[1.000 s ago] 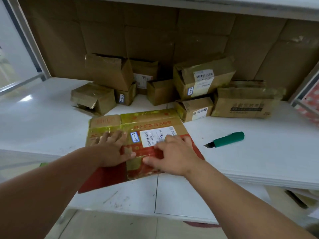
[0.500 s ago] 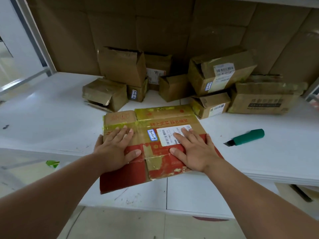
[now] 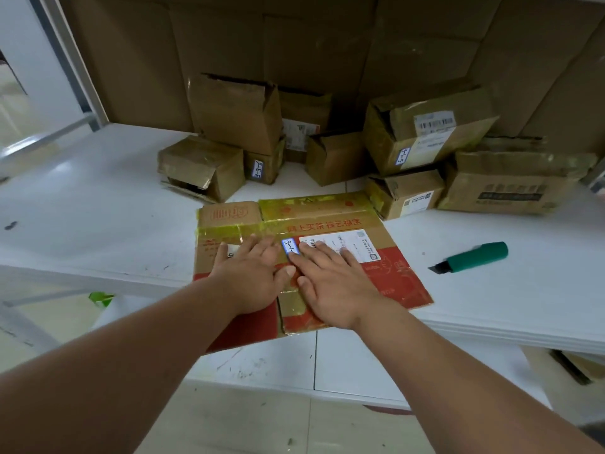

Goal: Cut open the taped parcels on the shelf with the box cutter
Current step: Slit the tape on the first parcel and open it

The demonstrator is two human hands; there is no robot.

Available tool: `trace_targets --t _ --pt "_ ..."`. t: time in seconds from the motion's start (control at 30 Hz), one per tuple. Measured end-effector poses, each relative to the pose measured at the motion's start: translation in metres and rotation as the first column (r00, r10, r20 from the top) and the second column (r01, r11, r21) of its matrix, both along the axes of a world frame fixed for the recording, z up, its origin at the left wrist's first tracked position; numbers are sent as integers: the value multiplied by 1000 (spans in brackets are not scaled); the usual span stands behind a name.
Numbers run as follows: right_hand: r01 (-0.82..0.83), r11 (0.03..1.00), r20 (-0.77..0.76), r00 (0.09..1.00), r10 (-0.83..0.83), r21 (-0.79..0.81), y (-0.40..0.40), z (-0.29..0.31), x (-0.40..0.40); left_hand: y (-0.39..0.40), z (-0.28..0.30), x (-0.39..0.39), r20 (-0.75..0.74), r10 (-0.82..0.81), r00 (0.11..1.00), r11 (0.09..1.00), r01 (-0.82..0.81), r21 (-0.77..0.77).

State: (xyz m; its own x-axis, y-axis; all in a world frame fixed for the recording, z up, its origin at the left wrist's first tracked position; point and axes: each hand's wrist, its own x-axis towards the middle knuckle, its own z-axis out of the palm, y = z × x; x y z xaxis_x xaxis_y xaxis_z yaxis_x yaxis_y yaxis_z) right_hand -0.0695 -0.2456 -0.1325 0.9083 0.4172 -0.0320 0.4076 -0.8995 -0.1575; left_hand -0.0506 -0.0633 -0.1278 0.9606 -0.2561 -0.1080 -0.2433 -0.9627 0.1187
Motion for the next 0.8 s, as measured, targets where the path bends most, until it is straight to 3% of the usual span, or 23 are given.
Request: trace_targets --t 0.2,0.3,0.43,0.63,0.8 --pt "-43 999 107 993 40 30 2 23 50 -9 12 30 156 58 986 997 -64 35" --pt "-27 997 23 999 29 -68 -11 12 71 -9 0 40 0 142 990 990 -142 -18" --pt "-37 997 -159 987 26 -65 -28 5 96 4 3 61 -156 122 980 990 -109 94" --pt "106 988 -85 990 -116 -114 -74 -1 106 13 -8 54 -105 180 978 979 -167 118" --pt "206 975 -55 976 -211 -89 -68 -1 99 10 -9 50 -78 277 958 961 -275 42"
